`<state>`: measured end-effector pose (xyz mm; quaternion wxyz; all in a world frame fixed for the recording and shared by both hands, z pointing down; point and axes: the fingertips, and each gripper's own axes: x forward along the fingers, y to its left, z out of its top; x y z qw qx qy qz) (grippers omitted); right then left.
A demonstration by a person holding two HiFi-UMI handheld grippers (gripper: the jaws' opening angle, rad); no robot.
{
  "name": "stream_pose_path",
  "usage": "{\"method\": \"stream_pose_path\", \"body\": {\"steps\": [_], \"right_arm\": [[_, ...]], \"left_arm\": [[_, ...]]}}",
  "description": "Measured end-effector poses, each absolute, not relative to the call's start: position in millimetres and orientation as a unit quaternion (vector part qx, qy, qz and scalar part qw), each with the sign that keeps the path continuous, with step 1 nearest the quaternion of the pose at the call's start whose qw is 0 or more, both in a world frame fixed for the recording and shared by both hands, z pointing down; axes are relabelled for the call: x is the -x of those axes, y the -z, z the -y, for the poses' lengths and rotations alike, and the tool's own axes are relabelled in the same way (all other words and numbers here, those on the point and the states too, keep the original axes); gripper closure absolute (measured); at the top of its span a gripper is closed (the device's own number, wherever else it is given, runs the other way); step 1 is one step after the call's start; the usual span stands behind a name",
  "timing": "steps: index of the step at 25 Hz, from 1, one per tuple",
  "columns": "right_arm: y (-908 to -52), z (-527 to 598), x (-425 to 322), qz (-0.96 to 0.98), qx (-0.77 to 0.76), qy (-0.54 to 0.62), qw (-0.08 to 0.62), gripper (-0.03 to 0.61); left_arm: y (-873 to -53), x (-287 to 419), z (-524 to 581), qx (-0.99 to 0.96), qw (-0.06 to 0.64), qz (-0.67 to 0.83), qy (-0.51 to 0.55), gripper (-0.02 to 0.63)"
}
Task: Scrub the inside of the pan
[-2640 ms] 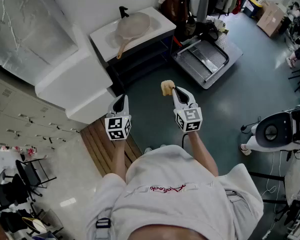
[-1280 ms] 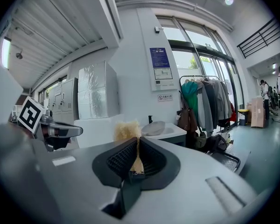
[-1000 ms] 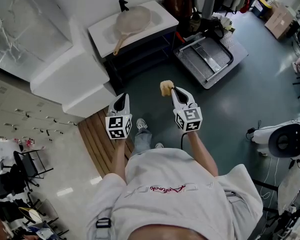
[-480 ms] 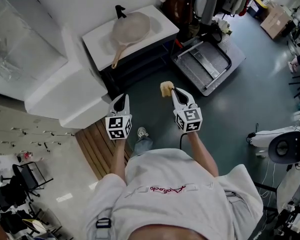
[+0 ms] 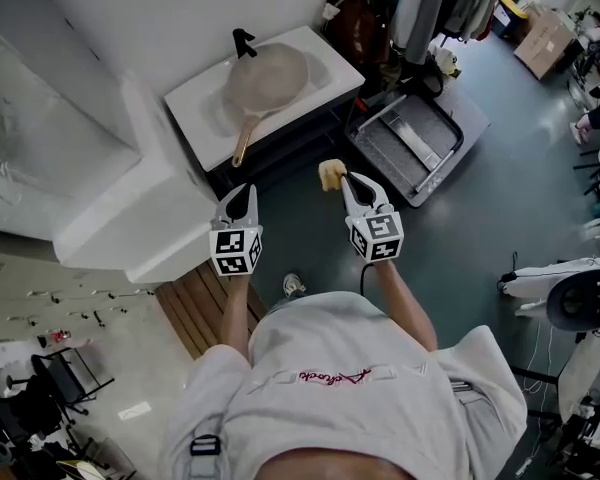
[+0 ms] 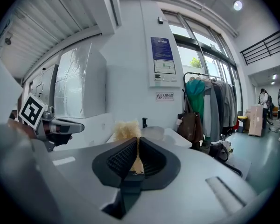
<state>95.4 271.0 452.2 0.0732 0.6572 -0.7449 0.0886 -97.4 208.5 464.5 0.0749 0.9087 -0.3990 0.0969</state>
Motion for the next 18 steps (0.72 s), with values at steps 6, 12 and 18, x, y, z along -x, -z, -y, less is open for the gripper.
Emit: {"method": "stream_pose_path", "body": {"steps": [6, 12, 18], "right_arm": [[-450, -229, -84, 0.742, -0.661, -0.084, 0.077, 0.555], [-451, -197, -75, 0.741, -0.662, -0.08, 0.08, 0.555], [-461, -184, -74, 0.734, -0.669, -0.085, 0.085, 0.555]], "left_arm": [[-465, 108, -164, -0.911, 0.077, 0.395, -0.094, 0.614], [-469, 117, -132, -0.911, 0.079, 0.393, -0.092, 0.614], [-478, 119, -114, -0.914, 0.085, 0.386, -0.093, 0.614]]}}
